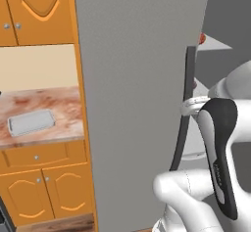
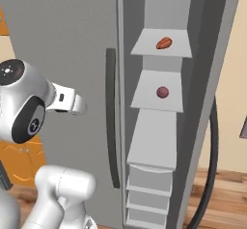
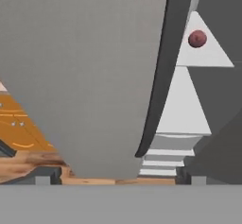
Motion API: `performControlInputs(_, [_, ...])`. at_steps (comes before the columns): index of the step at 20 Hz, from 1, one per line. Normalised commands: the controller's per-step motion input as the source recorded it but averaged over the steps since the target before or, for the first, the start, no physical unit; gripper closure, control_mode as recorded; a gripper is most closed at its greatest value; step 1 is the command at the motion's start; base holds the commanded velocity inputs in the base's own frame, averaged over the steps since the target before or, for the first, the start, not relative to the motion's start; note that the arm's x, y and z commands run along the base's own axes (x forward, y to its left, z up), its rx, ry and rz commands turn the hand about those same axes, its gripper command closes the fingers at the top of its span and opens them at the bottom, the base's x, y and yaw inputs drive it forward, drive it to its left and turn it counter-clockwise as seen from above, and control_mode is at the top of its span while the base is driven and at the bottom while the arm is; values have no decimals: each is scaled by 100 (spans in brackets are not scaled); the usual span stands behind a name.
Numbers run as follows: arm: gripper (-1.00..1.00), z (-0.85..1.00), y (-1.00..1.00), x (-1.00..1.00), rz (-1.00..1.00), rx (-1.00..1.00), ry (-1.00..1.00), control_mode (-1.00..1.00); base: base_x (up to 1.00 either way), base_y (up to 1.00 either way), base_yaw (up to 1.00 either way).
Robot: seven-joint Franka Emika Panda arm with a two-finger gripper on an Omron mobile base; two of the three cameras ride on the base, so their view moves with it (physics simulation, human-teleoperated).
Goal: Take the sweet potato and onion out of the freezer and place them in the tupperware container on the counter. Then put the tupperware containing the vegetables back in the freezer.
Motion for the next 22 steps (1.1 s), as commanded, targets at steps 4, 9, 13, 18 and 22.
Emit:
performControlInputs(4, [-100, 0, 0, 0, 0, 0, 0, 100, 22, -66, -1])
performControlInputs(9, [-100, 0, 0, 0, 0, 0, 0, 100, 64, -17, 0])
performControlInputs(13, [-100, 0, 0, 0, 0, 0, 0, 100, 86, -14, 0])
performControlInputs(18, [-100, 0, 0, 0, 0, 0, 0, 100, 44, -55, -2])
performControlInputs(22, [-100, 0, 0, 0, 0, 0, 0, 100, 2, -79, -3])
